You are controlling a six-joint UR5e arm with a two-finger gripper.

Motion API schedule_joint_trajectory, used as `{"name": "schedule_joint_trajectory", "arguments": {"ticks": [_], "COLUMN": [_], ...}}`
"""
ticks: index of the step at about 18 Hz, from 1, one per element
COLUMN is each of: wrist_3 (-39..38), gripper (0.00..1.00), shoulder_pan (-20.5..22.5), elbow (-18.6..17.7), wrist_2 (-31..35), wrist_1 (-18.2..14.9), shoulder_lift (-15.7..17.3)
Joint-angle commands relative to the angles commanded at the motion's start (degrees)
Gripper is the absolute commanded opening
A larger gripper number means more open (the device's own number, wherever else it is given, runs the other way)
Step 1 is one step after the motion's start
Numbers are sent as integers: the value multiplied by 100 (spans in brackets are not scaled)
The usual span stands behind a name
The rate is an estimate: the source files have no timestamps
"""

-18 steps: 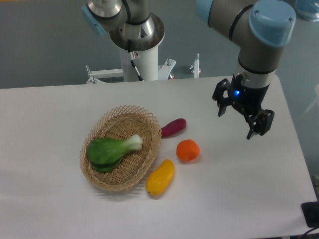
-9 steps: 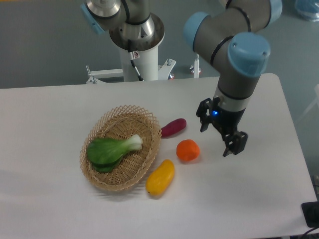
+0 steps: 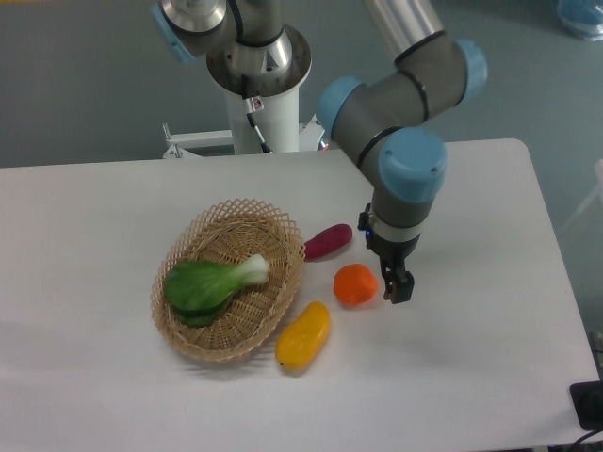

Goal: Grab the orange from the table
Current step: 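Lower the gripper around the orange and close on it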

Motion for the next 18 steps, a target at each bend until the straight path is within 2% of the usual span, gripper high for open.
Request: {"name": "schedule_joint_trajectory", "arguments": {"ticks": [4,14,16,17,18], "wrist_3": [-9,-97,-97,-97,-97], "gripper": [100,100,100,97,82], "shoulder_pan": [-18,-123,-132,-158,-158], "elbow": [-202,-299,-308,-308,-325], "wrist_2": [0,9,9,17,18], "wrist_1": [18,158,307,308,308], "shoulder_lift": [-18,-202,-263,-272,-246]}}
